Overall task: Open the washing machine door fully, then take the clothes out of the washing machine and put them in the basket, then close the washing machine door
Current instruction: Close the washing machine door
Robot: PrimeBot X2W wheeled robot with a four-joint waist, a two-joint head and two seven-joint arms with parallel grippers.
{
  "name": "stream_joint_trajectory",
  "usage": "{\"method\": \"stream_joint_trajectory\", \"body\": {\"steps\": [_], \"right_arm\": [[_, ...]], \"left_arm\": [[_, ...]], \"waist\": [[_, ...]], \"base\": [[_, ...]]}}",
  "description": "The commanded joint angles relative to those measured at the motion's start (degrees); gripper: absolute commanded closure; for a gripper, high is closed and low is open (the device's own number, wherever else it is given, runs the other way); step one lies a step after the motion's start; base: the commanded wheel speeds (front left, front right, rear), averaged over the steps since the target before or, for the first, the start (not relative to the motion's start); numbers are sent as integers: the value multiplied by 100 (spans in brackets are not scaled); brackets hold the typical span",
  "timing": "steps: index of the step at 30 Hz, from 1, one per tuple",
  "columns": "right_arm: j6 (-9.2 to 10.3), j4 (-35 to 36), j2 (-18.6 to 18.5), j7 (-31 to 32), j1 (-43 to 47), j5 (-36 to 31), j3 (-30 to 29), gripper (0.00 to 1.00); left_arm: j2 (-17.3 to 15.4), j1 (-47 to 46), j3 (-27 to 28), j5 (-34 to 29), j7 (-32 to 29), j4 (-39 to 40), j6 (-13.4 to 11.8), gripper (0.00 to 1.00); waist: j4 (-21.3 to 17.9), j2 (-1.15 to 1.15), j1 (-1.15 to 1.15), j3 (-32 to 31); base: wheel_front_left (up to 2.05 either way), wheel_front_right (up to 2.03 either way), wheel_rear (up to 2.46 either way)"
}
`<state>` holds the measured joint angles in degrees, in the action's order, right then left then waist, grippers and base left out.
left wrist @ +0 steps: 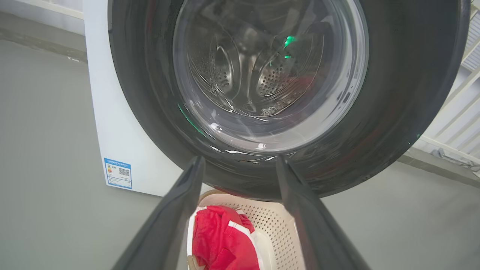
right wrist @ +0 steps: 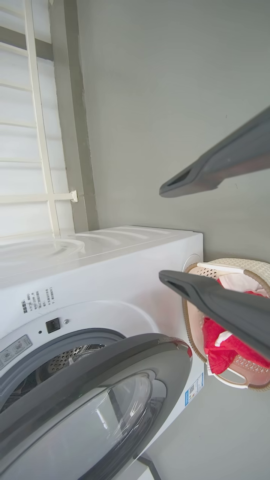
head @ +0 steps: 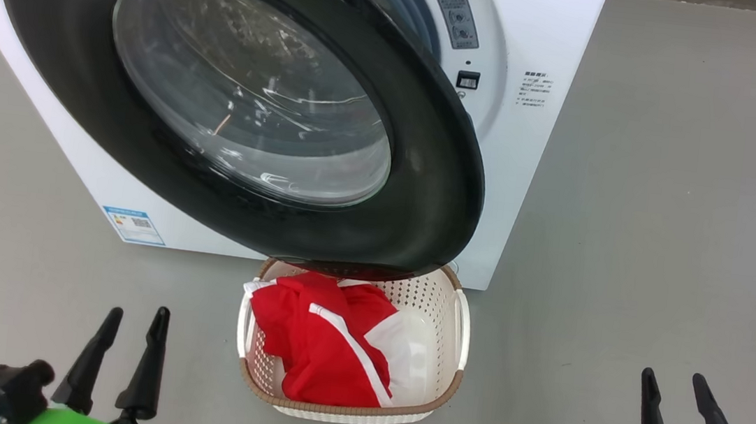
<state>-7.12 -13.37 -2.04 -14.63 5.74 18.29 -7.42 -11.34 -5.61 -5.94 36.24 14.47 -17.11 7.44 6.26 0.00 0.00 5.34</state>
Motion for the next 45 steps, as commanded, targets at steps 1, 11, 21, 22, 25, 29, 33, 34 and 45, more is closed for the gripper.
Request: {"method": "stream_joint_trajectory", "body": {"steps": [1, 11, 21, 22, 25, 29, 33, 34, 45], "right_arm": [[-36, 160, -84, -37, -17, 31, 70, 0], [-36, 197, -84, -37, 44, 26, 18, 0], [-36, 197, -84, -37, 51, 54, 17, 0], [-36, 197, -84, -37, 46, 55, 18, 0], [-36, 195, -84, -37, 36, 51, 20, 0], [-36, 192, -84, -37, 24, 50, 25, 0], [-36, 191, -84, -37, 15, 63, 40, 0], [-36, 191, -84, -37, 11, 67, 43, 0], [-36, 159, -103, -37, -137, 81, 328, 100]], "left_arm": [[-83, -28, 248, -265, 52, 182, 4, 0], [206, 271, 566, -1710, 52, 679, 4, 0], [461, 475, 817, -2140, 52, 804, 4, 0], [472, 472, 819, -2140, 52, 798, 4, 0], [480, 448, 823, -2137, 52, 788, 4, 0], [481, 435, 844, -2137, 52, 790, 4, 0], [484, 435, 828, -2134, 52, 795, 4, 0], [484, 432, 818, -2133, 52, 796, 4, 0], [584, 301, 676, -2070, 52, 805, 4, 0]], "waist": [[-1, 0, 0, -3], [-35, 0, 0, -53], [-7, 0, 0, -69], [-3, 0, 0, -65], [8, 0, 0, -60], [15, 0, 0, -60], [27, 0, 0, -59], [34, 0, 0, -56], [257, 0, 0, 59]], "base": [[0, 0, 0], [0, 0, 0], [0, 0, 0], [0, 0, 0], [0, 0, 0], [0, 0, 0], [0, 0, 0], [0, 0, 0], [0, 0, 0]]}}
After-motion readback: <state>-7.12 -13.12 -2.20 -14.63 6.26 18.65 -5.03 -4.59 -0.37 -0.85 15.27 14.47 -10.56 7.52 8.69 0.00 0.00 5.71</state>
